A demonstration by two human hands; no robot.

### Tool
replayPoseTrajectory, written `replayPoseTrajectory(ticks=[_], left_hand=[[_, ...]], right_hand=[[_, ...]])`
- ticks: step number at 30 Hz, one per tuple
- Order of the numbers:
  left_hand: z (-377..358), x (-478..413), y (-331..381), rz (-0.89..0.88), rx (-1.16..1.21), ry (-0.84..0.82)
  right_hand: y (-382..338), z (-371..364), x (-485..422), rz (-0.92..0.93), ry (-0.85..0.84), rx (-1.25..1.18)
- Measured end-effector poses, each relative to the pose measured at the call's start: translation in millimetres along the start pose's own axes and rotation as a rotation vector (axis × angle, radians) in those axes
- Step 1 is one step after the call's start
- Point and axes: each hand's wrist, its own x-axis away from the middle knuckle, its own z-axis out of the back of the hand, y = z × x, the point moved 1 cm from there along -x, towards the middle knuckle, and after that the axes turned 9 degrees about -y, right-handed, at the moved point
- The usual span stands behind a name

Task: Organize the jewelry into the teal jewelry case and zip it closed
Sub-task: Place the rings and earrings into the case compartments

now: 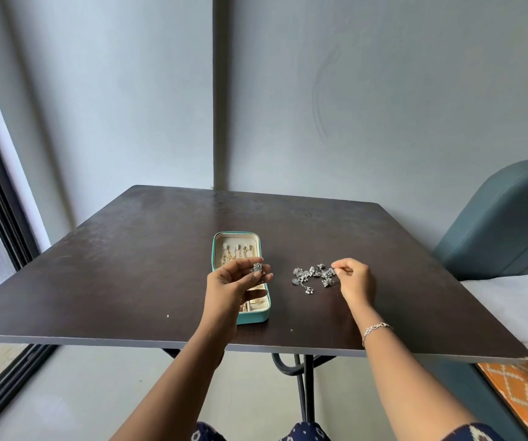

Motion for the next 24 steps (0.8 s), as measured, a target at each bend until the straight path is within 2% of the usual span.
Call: replayPoseTrajectory(ticks=[7, 13, 19, 21, 24], left_hand=[[7, -4, -5, 0.012, -0.010, 0.026], [12, -4, -6, 0.013, 0.005, 0.042], [12, -3, -7, 0.009, 0.025, 0.038], [12, -3, -8, 0.010, 0.027, 0.037], [12, -3, -10, 0.021, 0.025, 0.038]], right_hand=[[-15, -11, -13, 0.136, -0.248, 0.259], [-34, -28, -19, 0.258, -0.358, 0.378], [-47, -36, -17, 0.252, -0.489, 0.577], [-46, -38, -16, 0.239, -0.464, 0.552], [-42, -38, -14, 0.188, -0.398, 0.379]])
